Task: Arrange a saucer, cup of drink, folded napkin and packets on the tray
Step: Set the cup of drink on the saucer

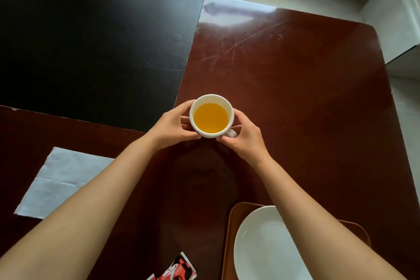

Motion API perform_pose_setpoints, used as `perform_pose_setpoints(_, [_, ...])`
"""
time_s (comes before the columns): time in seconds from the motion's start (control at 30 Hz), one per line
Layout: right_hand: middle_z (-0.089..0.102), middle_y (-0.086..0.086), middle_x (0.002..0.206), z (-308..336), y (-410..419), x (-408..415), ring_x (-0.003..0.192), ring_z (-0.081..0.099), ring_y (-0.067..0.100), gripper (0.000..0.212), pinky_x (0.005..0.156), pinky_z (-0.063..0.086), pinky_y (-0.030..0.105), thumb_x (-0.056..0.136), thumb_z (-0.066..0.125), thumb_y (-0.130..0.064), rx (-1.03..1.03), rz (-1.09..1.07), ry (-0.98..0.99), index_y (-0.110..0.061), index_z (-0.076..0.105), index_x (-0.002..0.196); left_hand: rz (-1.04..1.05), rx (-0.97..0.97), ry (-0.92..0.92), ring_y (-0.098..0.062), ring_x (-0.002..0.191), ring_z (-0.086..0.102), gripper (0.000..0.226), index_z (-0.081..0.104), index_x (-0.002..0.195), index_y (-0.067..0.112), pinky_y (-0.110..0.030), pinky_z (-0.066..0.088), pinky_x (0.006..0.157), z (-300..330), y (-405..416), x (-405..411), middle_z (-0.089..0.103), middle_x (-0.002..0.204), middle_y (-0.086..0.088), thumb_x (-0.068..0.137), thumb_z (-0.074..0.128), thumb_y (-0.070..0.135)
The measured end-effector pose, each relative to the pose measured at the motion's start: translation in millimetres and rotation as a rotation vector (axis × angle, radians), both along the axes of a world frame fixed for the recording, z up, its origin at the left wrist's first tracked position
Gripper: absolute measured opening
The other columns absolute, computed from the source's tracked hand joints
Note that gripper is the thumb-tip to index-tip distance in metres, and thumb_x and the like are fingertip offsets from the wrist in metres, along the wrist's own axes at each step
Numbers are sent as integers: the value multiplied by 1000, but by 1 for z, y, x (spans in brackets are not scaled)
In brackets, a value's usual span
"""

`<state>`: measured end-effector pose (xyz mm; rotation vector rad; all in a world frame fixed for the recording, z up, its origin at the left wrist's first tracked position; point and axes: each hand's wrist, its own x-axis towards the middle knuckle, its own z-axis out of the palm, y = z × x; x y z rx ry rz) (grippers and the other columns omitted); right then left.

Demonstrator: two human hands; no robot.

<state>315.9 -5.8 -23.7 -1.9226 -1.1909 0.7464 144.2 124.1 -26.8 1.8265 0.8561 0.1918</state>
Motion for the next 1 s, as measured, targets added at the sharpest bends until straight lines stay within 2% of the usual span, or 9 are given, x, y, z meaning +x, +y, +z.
perform_pose_setpoints(0.13, [60,-12,113,4,-7,4,92,57,3,73,78,44,13,63,83,-19,-4,39,10,-25,48,127,0,29,2,-12,108,58,84,37,137,34,-13,48,79,7,-10,-3,53,124,14,67,82,20])
perform_pose_setpoints(0.2, [60,-14,113,8,-14,6,93,58,3,73,79,45,15,64,83,-19,14,58,15,-25,49,127,-1,49,-6,-12,107,59,84,37,137,33,-15,49,82,14,-19,-5,54,126,11,67,82,20])
perform_pose_setpoints(0.4, [54,-35,107,35,-47,18,88,60,-5,74,74,45,5,61,85,-21,96,91,29,-33,50,125,-1,75,-97,-6,105,62,81,38,136,36,-24,53,88,52,-58,-4,59,124,9,69,80,21])
perform_pose_setpoints(0.57, [56,-30,108,57,-92,27,87,62,-2,77,69,51,9,62,85,-23,126,133,17,-40,45,125,10,100,-146,-8,108,61,82,36,141,28,-26,57,81,69,-103,-3,56,132,3,71,78,22])
perform_pose_setpoints(0.7, [60,-21,107,64,-136,32,86,65,4,77,70,55,16,62,85,-21,118,151,28,-35,46,127,33,46,-201,-8,116,57,81,37,140,28,-25,57,79,70,-148,-1,53,135,7,70,78,22])
perform_pose_setpoints(0.87, [56,-28,103,66,-187,38,90,61,-2,77,69,50,7,62,85,-21,95,220,2,-27,48,129,31,-14,-226,-7,113,59,78,41,133,30,-27,57,79,65,-202,-3,57,127,11,66,79,31])
perform_pose_setpoints(1.0, [54,-28,109,63,-222,40,97,59,-2,75,74,49,7,63,83,-24,93,278,5,-35,44,126,60,-3,-215,-9,108,62,78,42,132,28,-27,56,84,57,-243,-7,58,125,10,64,81,32])
